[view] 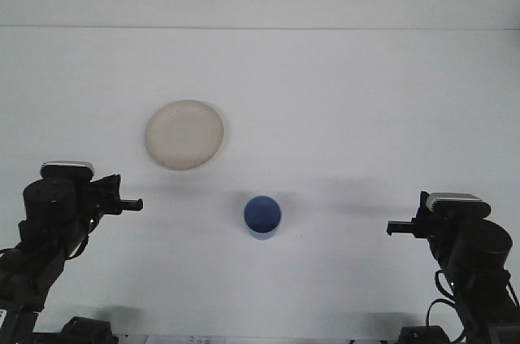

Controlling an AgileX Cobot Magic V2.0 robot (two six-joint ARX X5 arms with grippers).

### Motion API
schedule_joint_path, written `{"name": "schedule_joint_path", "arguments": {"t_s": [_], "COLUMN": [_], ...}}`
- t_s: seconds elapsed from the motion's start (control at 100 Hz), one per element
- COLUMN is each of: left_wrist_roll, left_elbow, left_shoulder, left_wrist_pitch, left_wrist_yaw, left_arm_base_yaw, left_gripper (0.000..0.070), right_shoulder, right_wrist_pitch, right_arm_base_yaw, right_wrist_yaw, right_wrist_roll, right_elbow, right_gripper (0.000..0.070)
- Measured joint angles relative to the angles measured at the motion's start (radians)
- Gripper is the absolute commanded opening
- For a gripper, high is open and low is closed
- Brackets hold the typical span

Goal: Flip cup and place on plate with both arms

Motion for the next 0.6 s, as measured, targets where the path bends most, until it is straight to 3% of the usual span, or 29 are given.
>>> {"name": "schedule_joint_path", "arguments": {"t_s": [0.05,0.11,0.21,0.42,0.6], "left_wrist_roll": [-0.010,-0.024,-0.035,-0.089,-0.108], "left_elbow": [0.000,0.000,0.000,0.029,0.156], "left_shoulder": [0.008,0.021,0.037,0.126,0.309], "left_wrist_pitch": [0.004,0.005,0.006,0.046,0.043], "left_wrist_yaw": [0.000,0.000,0.015,0.156,0.163], "left_arm_base_yaw": [0.000,0.000,-0.008,-0.124,-0.306], "left_gripper": [0.0456,0.0554,0.0557,0.0557,0.0557], "right_shoulder": [0.000,0.000,0.000,0.000,0.000], "right_wrist_pitch": [0.000,0.000,0.000,0.000,0.000], "right_arm_base_yaw": [0.000,0.000,0.000,0.000,0.000], "right_wrist_yaw": [0.000,0.000,0.000,0.000,0.000], "right_wrist_roll": [0.000,0.000,0.000,0.000,0.000], "right_elbow": [0.000,0.000,0.000,0.000,0.000], "right_gripper": [0.0000,0.0000,0.0000,0.0000,0.0000]}}
